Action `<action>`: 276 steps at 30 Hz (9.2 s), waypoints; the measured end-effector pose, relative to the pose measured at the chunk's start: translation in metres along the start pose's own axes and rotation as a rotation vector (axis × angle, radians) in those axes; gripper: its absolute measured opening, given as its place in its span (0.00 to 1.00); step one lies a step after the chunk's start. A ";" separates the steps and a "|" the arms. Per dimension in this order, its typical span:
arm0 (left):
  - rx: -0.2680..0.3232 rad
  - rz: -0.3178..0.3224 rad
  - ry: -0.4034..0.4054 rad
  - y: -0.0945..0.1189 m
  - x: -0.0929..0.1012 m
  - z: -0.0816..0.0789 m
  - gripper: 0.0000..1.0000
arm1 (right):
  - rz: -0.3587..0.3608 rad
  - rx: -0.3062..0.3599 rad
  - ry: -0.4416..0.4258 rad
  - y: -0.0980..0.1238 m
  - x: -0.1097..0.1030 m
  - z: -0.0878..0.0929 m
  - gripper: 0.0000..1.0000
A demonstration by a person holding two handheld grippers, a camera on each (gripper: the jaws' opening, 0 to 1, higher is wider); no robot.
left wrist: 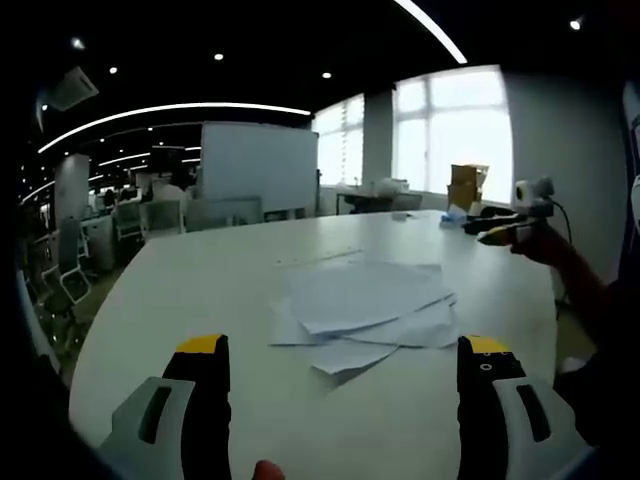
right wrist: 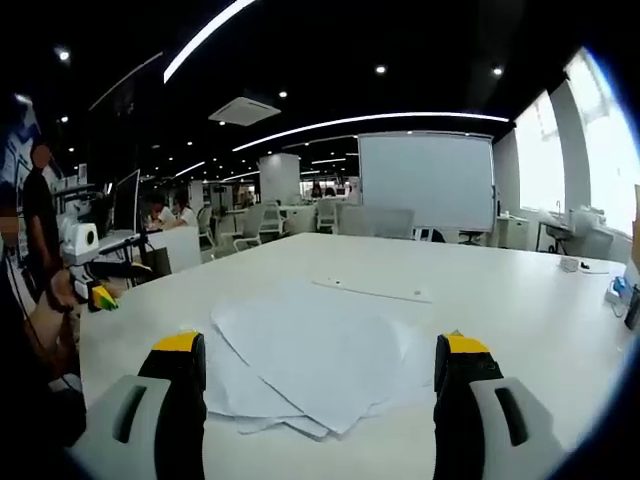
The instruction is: Organize the stack of printing papers by aligning and flattening the scattered papers on the table
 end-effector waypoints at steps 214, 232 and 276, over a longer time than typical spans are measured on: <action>0.035 0.039 0.003 0.004 0.012 0.006 0.95 | -0.034 -0.121 0.093 -0.176 0.057 0.092 0.46; 0.030 0.038 0.003 0.002 0.012 0.009 0.94 | -0.090 -0.101 0.161 -0.170 0.035 0.087 0.22; 0.044 0.047 0.004 0.005 0.016 0.004 0.94 | -0.101 -0.132 -0.038 -0.154 0.025 0.083 0.00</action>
Point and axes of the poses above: the point that each gripper's makers call its tool centre point, and the gripper's own axes: y roughly backward along the fingers, x roughly to its right, z roughly out of its underside, the point moved 8 cm from there along y, roughly backward along the fingers, and after that the axes turned 15 degrees about y, right-handed, at the moved point
